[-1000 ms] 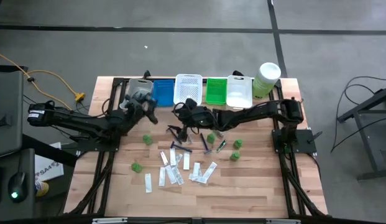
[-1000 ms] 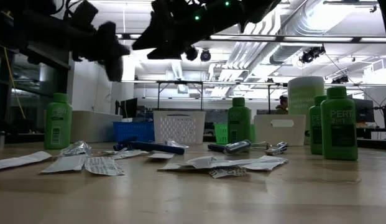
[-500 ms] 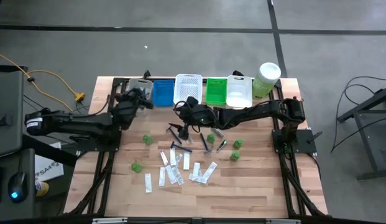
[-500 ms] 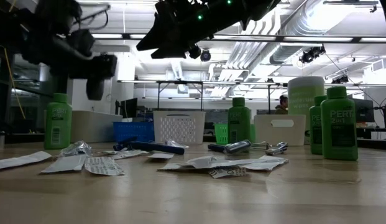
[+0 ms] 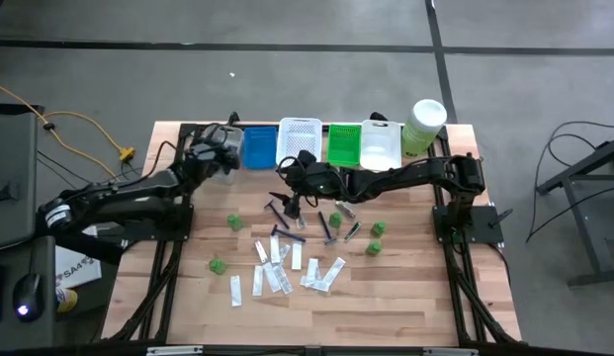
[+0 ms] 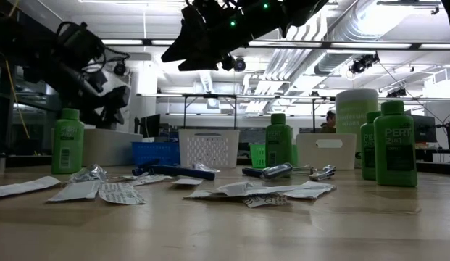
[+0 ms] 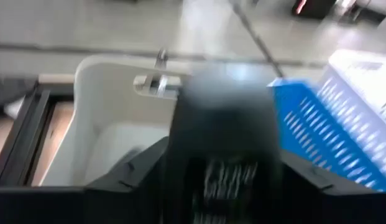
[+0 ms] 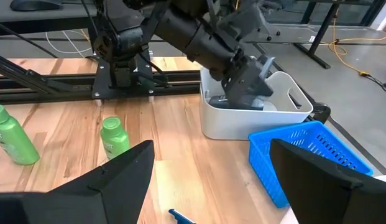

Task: Pick & Place Travel size toiletries
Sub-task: Put the deodorant into the gray bin, then put the shampoo into the blue bin

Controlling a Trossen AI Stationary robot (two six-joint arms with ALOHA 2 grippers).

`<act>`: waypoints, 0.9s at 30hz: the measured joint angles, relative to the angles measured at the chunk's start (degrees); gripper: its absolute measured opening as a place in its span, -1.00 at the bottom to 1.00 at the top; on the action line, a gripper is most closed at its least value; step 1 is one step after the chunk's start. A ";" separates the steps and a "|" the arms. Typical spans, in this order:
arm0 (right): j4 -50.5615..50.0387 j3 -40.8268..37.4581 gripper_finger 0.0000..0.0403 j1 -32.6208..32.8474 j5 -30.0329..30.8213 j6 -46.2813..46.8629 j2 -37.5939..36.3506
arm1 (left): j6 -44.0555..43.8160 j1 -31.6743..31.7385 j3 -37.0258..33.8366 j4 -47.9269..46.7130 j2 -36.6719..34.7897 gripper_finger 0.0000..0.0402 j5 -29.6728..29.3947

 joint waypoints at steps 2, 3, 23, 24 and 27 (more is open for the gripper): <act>0.02 0.00 0.56 0.00 0.00 0.01 0.02 | -0.06 1.35 -0.12 -1.32 0.04 0.28 1.78; 0.02 0.00 0.56 0.00 0.00 0.02 0.02 | -0.06 1.79 -0.12 -1.18 0.04 0.33 2.65; -8.29 -0.09 0.56 0.17 0.78 4.18 -1.41 | -0.16 -1.74 15.24 -31.11 -1.92 0.44 12.33; -10.07 -0.11 0.56 0.17 1.17 4.31 -2.15 | -0.86 -2.94 15.23 -32.55 -2.68 0.44 12.36; -11.61 -0.07 0.56 0.34 1.93 4.12 -3.70 | -2.59 -7.47 15.24 -35.02 -5.11 0.44 12.34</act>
